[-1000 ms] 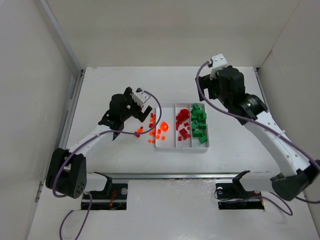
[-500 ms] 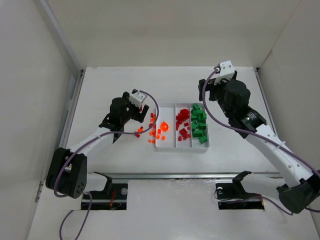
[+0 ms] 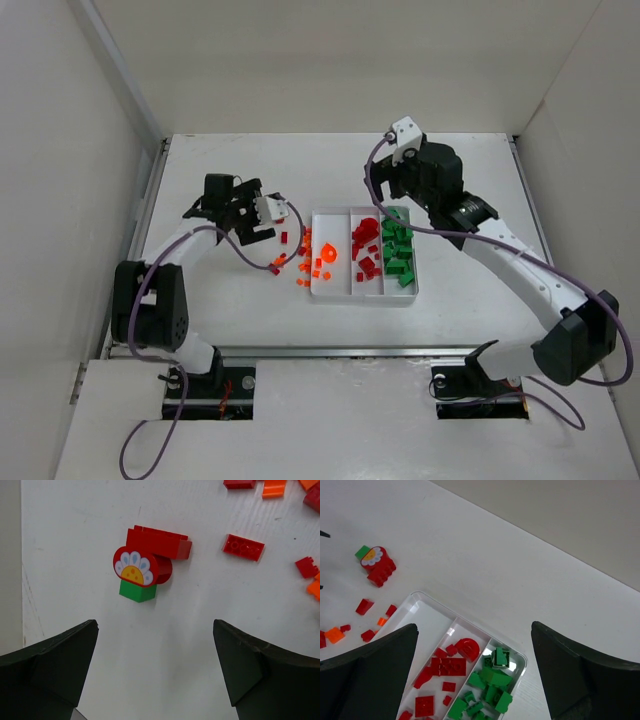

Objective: Sort the legos into containers by color

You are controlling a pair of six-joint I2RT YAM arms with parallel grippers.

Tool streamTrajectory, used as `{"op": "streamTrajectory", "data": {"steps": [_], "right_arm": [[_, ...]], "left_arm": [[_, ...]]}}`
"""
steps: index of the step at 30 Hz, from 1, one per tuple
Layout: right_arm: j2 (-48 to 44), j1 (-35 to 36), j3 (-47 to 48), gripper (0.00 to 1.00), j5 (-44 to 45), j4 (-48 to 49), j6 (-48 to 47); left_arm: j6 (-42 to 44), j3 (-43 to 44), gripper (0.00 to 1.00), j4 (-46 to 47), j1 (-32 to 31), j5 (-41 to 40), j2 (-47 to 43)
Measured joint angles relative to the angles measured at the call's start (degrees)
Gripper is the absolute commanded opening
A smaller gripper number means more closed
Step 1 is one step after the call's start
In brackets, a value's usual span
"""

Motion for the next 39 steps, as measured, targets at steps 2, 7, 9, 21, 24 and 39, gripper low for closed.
{"op": "streamTrajectory", "data": {"steps": [2,7,9,21,24,39], "right_arm": [[1.7,-0.3,1.0,1.0,-2.0,0.1,-0.6],[6.9,-0.7,3.7,1.0,-5.7,0.1,-2.4],[8.8,-1.0,4.8,1.0,-6.8,0.1,-3.2],[16.7,-3.4,11.2,1.0,-13.8,0.1,-5.5],[17.0,-3.6,11.8,1.0,-15.2,0.1,-5.6],[17.7,-3.6,12.7,1.0,-18.2,0.0,-5.8]], "left_arm": [[5.6,6.0,0.99,-6.5,0.3,1.3,4.5],[15.8,24.9,0.99,-21.0,0.4,4.1,18.1],[18.2,29.5,0.99,-25.0,0.4,4.5,21.9],[21.1,41.0,0.99,-36.1,-0.6,5.5,34.5],[19.8,42.0,0.99,-35.4,-0.8,5.7,35.5],[19.0,44.7,0.71,-34.8,-1.3,4.7,38.9]]}}
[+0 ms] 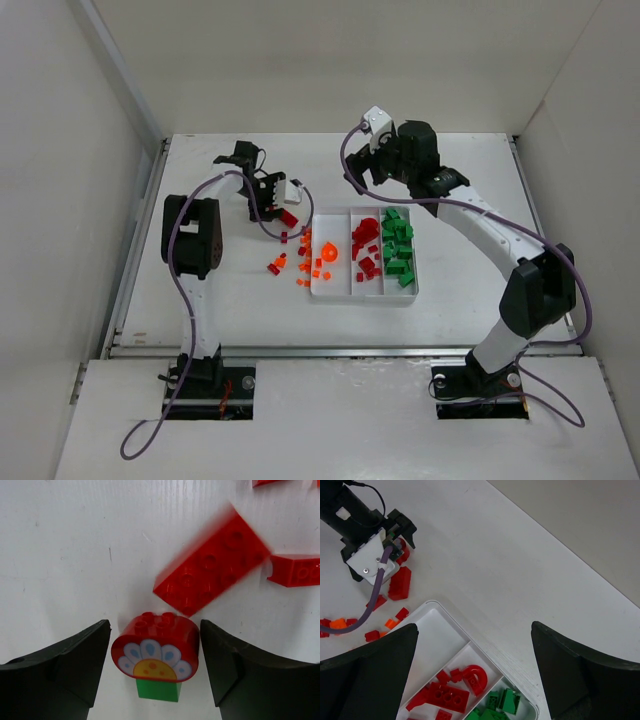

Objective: Sort the legos into containers by color

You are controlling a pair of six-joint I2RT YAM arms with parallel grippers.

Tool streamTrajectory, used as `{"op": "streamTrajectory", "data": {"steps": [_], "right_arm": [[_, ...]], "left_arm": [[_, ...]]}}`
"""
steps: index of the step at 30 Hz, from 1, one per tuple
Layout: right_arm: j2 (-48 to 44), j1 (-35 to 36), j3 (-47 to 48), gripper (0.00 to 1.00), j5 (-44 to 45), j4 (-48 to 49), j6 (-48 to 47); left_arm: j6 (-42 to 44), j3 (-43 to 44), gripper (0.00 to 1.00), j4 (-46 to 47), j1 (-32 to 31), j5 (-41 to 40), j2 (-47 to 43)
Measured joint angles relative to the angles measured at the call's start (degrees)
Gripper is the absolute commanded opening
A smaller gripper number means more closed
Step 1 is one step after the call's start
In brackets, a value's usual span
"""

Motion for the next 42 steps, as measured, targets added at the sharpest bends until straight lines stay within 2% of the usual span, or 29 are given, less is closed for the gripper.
{"op": "streamTrajectory", "data": {"steps": [2,3,20,25,29,32,36,42], "right_arm": [[0.0,0.0,0.0,1.0,-0.1,-0.1,0.0],[0.0,0.0,0.0,1.0,-0.2,-0.2,0.0],[0.0,0.0,0.0,1.0,-0.3,-0.7,0.0],[0.0,0.0,0.0,1.0,-0.2,-1.3,0.0],[0.0,0.3,0.0,1.0,-0.2,-1.9,0.0],[0.0,0.4,0.0,1.0,-0.2,-2.0,0.0],[0.0,0.4,0.0,1.0,-0.2,-2.3,0.0],[0.0,0.4,0.0,1.0,-0.3,-2.9,0.0]], "left_arm": [[0.8,0.2,0.8,-0.5,0.0,-0.2,0.1],[1.3,0.2,0.81,-0.4,0.0,-0.2,0.1],[6.3,-2.2,0.82,-2.7,0.1,1.9,-2.0],[4.7,-4.4,0.74,-4.4,0.1,4.0,-5.4],[-4.8,-4.4,0.69,-3.1,-0.4,5.4,-7.3],[-16.1,-6.0,0.64,0.9,-1.1,5.0,-8.5],[-30.9,-7.7,0.63,5.8,-2.8,0.1,-9.0],[-44.7,-8.6,0.64,9.8,-5.6,-5.2,-9.0]]}}
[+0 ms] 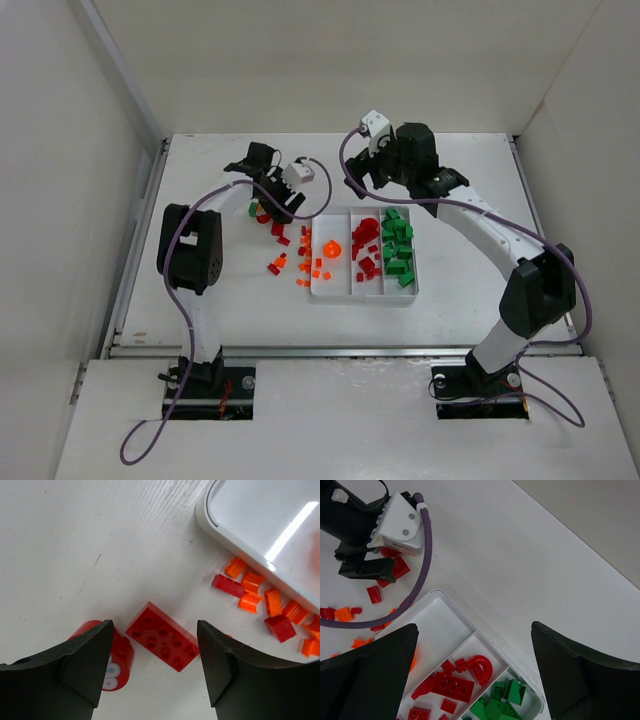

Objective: Sort the legos into containers by color

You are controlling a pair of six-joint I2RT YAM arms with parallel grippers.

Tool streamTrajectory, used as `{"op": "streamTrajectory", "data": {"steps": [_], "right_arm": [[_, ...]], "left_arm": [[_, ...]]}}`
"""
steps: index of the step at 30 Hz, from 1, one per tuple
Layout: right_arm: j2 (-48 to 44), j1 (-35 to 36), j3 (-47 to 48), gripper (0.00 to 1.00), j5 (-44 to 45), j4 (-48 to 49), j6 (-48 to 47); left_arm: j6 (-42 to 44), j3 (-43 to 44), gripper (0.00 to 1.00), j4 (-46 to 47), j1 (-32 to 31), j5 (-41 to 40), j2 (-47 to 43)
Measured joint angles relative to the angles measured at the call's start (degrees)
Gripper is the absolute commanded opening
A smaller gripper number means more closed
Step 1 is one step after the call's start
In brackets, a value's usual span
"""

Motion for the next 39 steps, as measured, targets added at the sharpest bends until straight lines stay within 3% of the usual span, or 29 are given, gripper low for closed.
{"op": "streamTrajectory", "data": {"steps": [6,17,21,26,39], "right_arm": [[0.0,0.0,0.0,1.0,-0.2,-0.6,0.0],[-2.1,0.0,-1.2,1.0,-0.3,-1.6,0.0],[-3.1,0.0,-2.1,1.0,-0.3,-1.8,0.0],[-3.5,0.1,-2.4,1.0,-0.3,-1.8,0.0],[-4.2,0.4,-3.0,1.0,-0.3,-2.3,0.0]], "left_arm": [[-7.5,-3.1,0.61,2.8,-2.3,-5.4,-0.1],[-10.4,-6.1,0.59,5.5,-2.7,-10.5,-0.8],[-10.8,-6.5,0.71,5.4,-2.7,-12.3,-0.8],[-11.1,-7.0,0.76,4.5,-2.6,-13.6,-1.4],[-11.7,-9.3,0.52,1.2,-2.2,-11.6,-2.2]]}}
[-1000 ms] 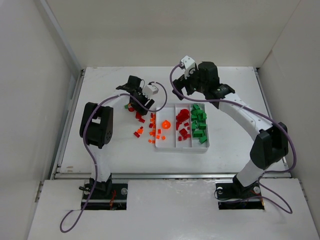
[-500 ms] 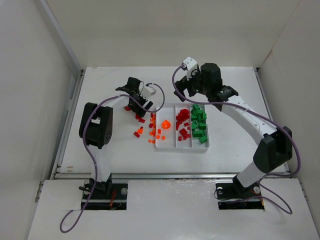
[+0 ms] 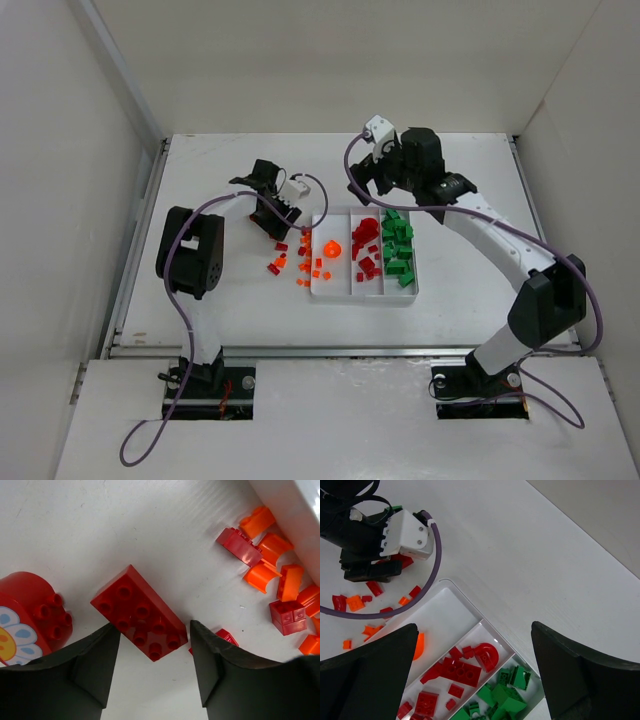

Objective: Sort the legos into containers by color

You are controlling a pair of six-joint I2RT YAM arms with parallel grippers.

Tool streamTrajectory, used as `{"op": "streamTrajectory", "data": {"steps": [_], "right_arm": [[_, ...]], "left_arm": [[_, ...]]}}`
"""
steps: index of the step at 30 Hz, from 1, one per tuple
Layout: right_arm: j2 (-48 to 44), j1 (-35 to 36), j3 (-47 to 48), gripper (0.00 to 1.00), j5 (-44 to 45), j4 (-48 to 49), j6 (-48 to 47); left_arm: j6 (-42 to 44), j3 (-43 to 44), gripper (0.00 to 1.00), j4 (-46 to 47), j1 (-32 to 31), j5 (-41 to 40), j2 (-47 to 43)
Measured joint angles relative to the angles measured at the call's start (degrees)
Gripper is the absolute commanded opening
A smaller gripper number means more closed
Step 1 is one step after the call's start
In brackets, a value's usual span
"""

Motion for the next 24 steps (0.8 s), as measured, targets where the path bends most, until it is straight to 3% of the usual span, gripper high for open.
{"op": "streamTrajectory", "data": {"steps": [1,4,8,18,24], "right_arm": [[-0.1,0.0,0.0,1.0,0.0,0.0,0.0],[-0.7,0.0,-0.1,1.0,0.0,0.0,0.1],[-1.7,0.0,-0.8,1.0,0.1,0.0,0.2],[-2.7,0.7,-1.6,1.0,0.9,0.0,2.7],[1.3,0.3,3.9,0.99,-3.1,0.5,10.6]], "left_arm": [[0.0,0.0,0.43,0.0,0.1,0.1,0.0],[0.0,0.0,0.3,0.0,0.4,0.7,0.0],[0.5,0.0,0.0,0.0,0.8,2.7,0.0],[5.8,0.9,0.0,-0.7,0.9,4.6,-1.5],[15.3,1.1,0.0,1.7,0.7,6.1,-12.2]]}}
